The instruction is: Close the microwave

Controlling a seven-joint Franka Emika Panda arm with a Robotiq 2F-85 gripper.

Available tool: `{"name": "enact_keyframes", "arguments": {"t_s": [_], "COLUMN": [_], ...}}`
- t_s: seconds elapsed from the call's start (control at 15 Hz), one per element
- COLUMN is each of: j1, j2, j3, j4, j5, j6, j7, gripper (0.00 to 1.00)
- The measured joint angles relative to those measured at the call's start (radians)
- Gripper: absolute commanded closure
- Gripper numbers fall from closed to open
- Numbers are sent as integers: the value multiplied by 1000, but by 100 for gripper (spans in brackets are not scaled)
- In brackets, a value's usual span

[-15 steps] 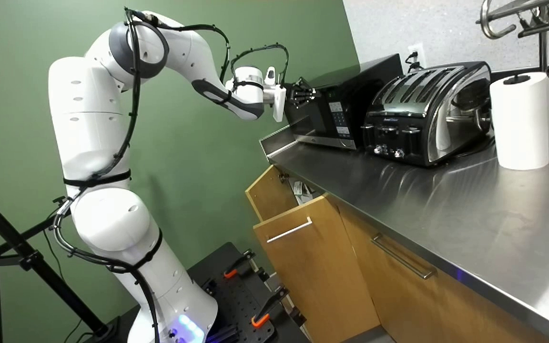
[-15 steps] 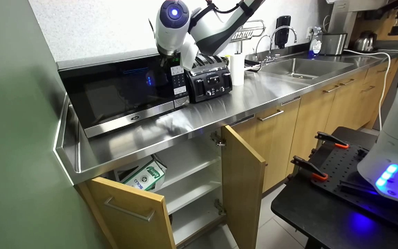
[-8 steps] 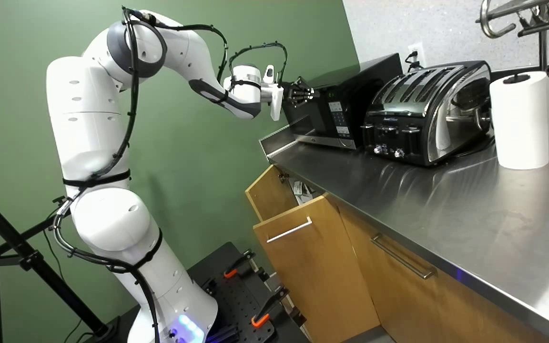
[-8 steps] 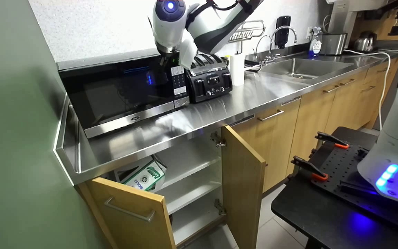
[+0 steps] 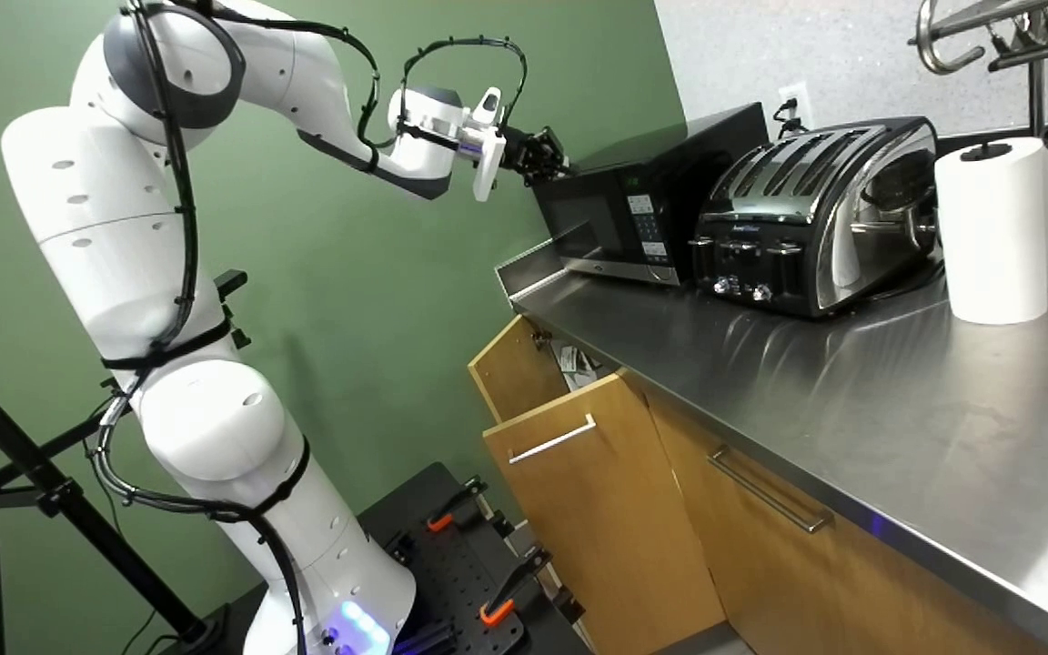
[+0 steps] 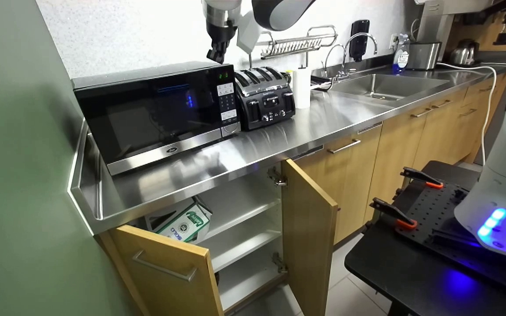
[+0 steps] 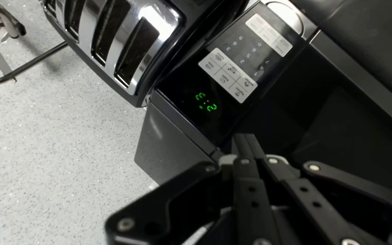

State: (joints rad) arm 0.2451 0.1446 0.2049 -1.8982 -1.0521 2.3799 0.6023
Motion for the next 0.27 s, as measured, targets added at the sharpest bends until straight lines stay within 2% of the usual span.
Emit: {"name": "enact_keyframes", "arguments": {"t_s": [0.27], "j1": [-11], "j2": [-85], "j3": [-2], "j4": [-67], "j5": [205], "j6": [2], "j7": [-160], "gripper": [100]}}
